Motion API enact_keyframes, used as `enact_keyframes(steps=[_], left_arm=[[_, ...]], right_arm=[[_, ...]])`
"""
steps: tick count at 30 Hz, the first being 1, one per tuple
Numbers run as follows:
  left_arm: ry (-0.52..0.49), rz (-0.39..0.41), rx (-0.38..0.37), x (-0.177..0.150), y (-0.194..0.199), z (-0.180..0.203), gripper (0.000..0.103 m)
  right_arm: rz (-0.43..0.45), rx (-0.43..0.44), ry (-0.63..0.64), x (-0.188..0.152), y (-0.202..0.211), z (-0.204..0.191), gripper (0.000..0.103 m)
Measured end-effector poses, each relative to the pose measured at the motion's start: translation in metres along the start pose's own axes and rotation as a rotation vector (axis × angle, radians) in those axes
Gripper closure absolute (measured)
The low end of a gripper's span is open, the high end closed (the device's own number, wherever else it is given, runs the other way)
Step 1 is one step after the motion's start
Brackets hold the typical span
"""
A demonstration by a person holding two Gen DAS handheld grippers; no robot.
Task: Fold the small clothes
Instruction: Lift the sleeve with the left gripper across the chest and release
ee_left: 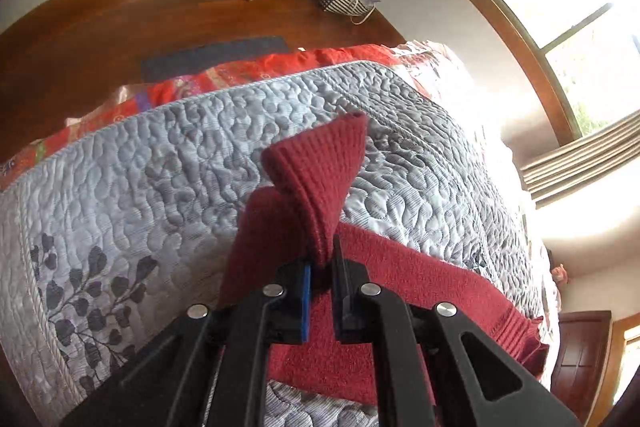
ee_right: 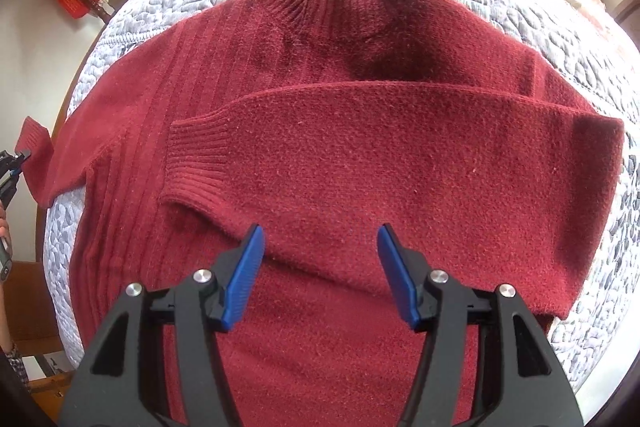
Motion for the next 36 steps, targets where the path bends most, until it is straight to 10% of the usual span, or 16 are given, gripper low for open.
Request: enact_keyframes(steps=[13,26,36], left_arm=[[-0.345,0.021,-0.194,-0.032,0.014,0.157,0.096],[-0.717,-0.151,-0.407,-0.169,-0.033,0.352,0.096],[-0.819,-0.353,-0.391,-0.237,-0.082,0.363,0.08]], right_arm=[[0.022,0.011,-0.039,0.003,0.013,0.022,0.044],[0.017,0.006,-0.129,0.0,0.008,0.069,0.044],[-0.008,0.02,-0.168,-0.001,0.001,0.092,0.044]])
Point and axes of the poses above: each gripper's, at about its wrist camera, not at the fingertips, and y roughly against the way its jaws point, z to its right, x to its top, the point moved 2 cm from there along -y, roughly the way its jaws point, and after that the axes turned 13 degrees about -y, right-handed, at the moved point
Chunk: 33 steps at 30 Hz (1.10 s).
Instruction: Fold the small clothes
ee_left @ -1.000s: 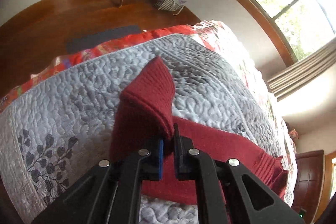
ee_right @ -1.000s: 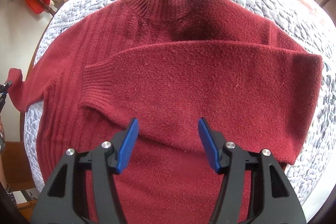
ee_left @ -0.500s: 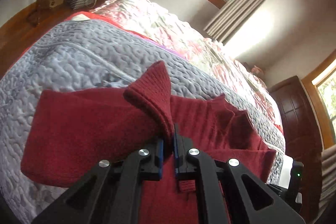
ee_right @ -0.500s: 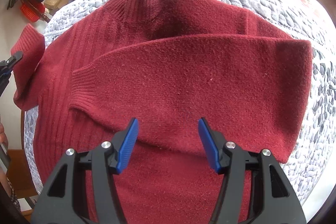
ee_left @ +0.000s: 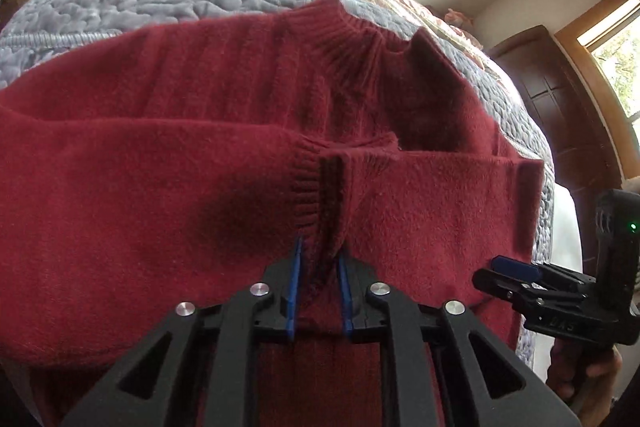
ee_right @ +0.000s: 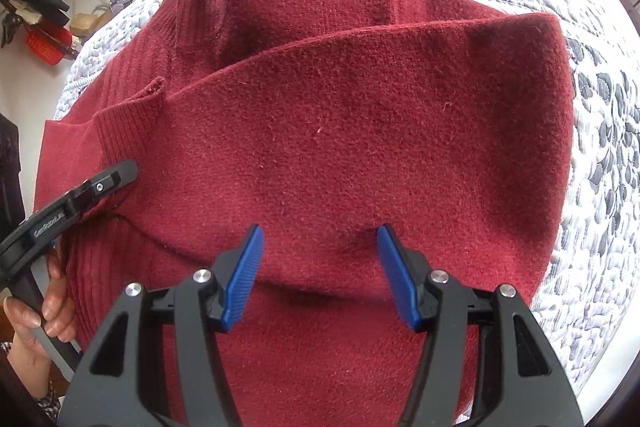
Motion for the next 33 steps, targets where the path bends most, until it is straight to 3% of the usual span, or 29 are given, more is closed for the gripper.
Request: enact_keyframes(steps=[1,5,7,13,16,18,23,25,26,28,29,33], left_arm=[[-0.01,0.005,-0.028,-0.001,0.006,0.003,0.071],[-0.004,0.041,-0.117,-0.009,0.043,0.0,0.056],[-0.008,0.057,-0.052,-0.012,0.064,-0.014,0.048],[0.085,0.058,0.298,-0.012,0.113,-0.09,0.047],[0.132,0.032,0.352,-0.015,0.123,-0.119,0.047],[0.138,-0.028,0.389,-0.017,0.115,-0.13,0.047],[0.164,-0.124,0.368,-0.03,0.085,-0.157,0.048],[0.146,-0.132,0.383,-0.028,0.082,-0.154,0.047],[0.145,-0.13,0.383,-0.027,0.083,-0.153,0.046],[0.154,-0.104,0.369,-0.024,0.092,-0.149,0.045],[0.166,-0.082,0.36,-0.022,0.098,-0.148,0.045],[0.223,0.039,0.378,-0.016,0.136,-0.149,0.03]], right_arm=[[-0.001,-0.001,-0.001,0.0,0.0,0.0,0.044],[0.0,0.041,-0.012,0.004,0.002,-0.007,0.044],[-0.004,0.083,-0.009,0.006,0.006,-0.015,0.042],[-0.038,0.167,0.025,0.023,-0.001,-0.059,0.04],[-0.054,0.186,0.049,0.035,-0.008,-0.087,0.04],[-0.075,0.201,0.052,0.038,-0.015,-0.105,0.04],[-0.12,0.179,0.062,0.045,-0.037,-0.131,0.04],[-0.125,0.148,0.064,0.046,-0.044,-0.132,0.048],[-0.116,0.136,0.08,0.046,-0.045,-0.134,0.063],[-0.102,0.133,0.103,0.046,-0.043,-0.137,0.081],[-0.11,0.162,0.101,0.046,-0.042,-0.138,0.097],[-0.072,0.229,0.112,0.045,-0.019,-0.138,0.097]])
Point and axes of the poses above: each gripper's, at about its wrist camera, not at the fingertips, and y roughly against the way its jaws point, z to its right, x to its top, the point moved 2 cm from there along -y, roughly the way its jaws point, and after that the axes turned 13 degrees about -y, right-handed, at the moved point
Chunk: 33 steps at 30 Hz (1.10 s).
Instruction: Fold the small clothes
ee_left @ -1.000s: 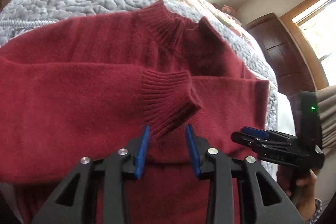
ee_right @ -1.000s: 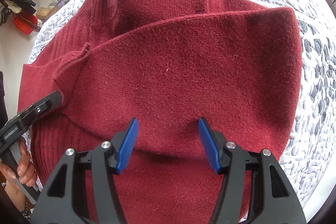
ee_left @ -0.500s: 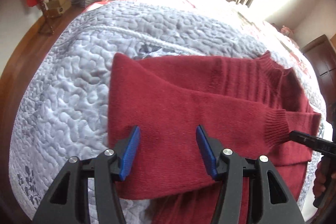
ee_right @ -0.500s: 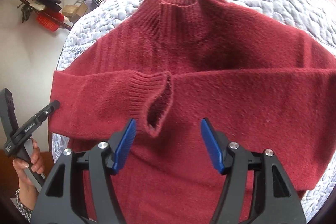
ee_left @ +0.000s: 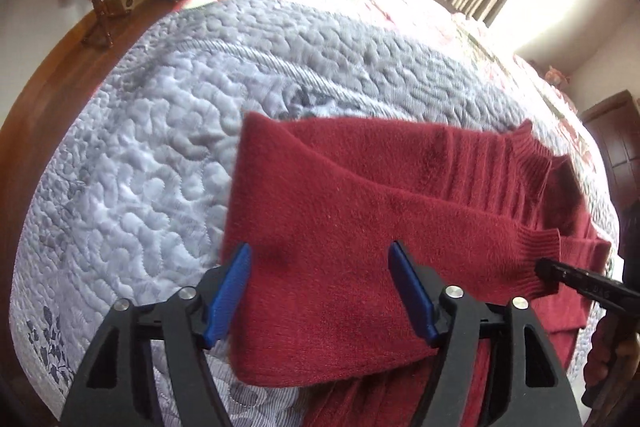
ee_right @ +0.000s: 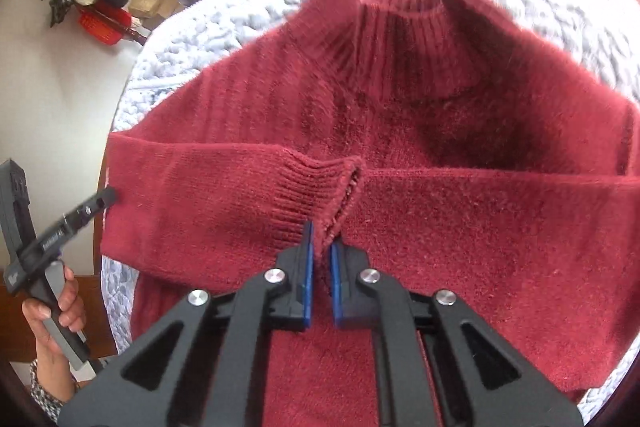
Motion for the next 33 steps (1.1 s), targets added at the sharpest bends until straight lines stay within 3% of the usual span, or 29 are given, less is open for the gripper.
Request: enact_keyframes(steps=[3,7,14,18,20,22,25,29,32,33], left_arm=[[0.02,0.043,0.029,0.007,0.017,-0.007,0.03],[0.047,0.05,0.025,0.013,0.02,-0.011,0.029],[0.013,-0.019,-0.004,0.009,-0.012,0.019,0.029],[-0.032,-0.049,-0.015,0.011,-0.029,0.043,0.029],[-0.069,-0.067,0.014,0.012,-0.039,0.053,0.029],[-0.11,-0.1,0.074,0.013,-0.052,0.062,0.029],[-0.134,-0.136,0.066,0.011,-0.068,0.071,0.03],[-0.145,-0.152,-0.005,0.01,-0.074,0.083,0.031],[-0.147,-0.138,-0.019,0.015,-0.073,0.087,0.026],[-0.147,-0.139,-0.02,0.017,-0.075,0.087,0.025]], right_arm=[[0.048,0.064,0.002,-0.003,0.033,-0.001,0.097],[0.138,0.085,0.002,-0.007,0.084,0.013,0.097],[0.209,0.005,-0.069,-0.016,0.133,0.079,0.097],[0.223,-0.025,-0.143,-0.023,0.142,0.123,0.097],[0.218,-0.027,-0.172,-0.026,0.138,0.139,0.097],[0.199,-0.04,-0.188,-0.03,0.128,0.152,0.097],[0.153,-0.078,-0.208,-0.032,0.103,0.169,0.097],[0.118,-0.124,-0.238,-0.037,0.087,0.185,0.079],[0.151,-0.076,-0.24,-0.037,0.098,0.186,0.048],[0.157,-0.072,-0.242,-0.034,0.1,0.187,0.044]])
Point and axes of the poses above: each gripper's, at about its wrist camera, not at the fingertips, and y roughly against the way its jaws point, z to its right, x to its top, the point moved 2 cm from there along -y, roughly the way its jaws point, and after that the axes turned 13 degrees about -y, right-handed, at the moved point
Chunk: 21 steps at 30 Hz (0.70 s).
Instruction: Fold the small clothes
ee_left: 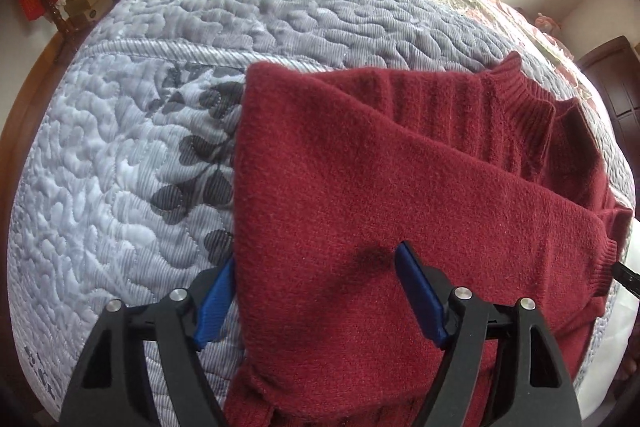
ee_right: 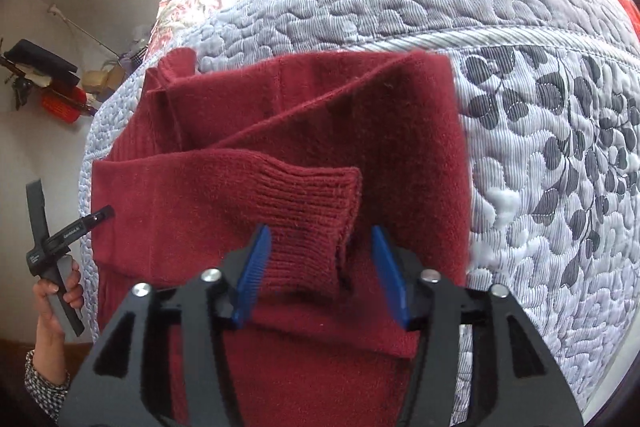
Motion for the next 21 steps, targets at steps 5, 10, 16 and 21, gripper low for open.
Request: enact_keyframes(steps=[5,10,16,21], left_arm=[[-0.012,-0.039,-0.001,0.014,-0.017,0.004,0.034],[0.008,-0.019,0.035,0.021,-0.01,0.011,0.071],[-0.025,-0.033,0.083,0.021,-0.027,0.017,0.069],[-0.041,-0.038,0.101,0.021,-0.02,0.025,0.058]], right_arm=[[-0.048,-0.019,-0.015,0.02,-0.019,0.002,0.073],[-0.009,0.019,0.003,0.027,-0.014,-0.004,0.097],[-0.023,-0.026,-0.004,0.025,-0.036,0.004,0.096],[-0.039,0.009,-0.032,0.024,-0.021,0.009,0.085]])
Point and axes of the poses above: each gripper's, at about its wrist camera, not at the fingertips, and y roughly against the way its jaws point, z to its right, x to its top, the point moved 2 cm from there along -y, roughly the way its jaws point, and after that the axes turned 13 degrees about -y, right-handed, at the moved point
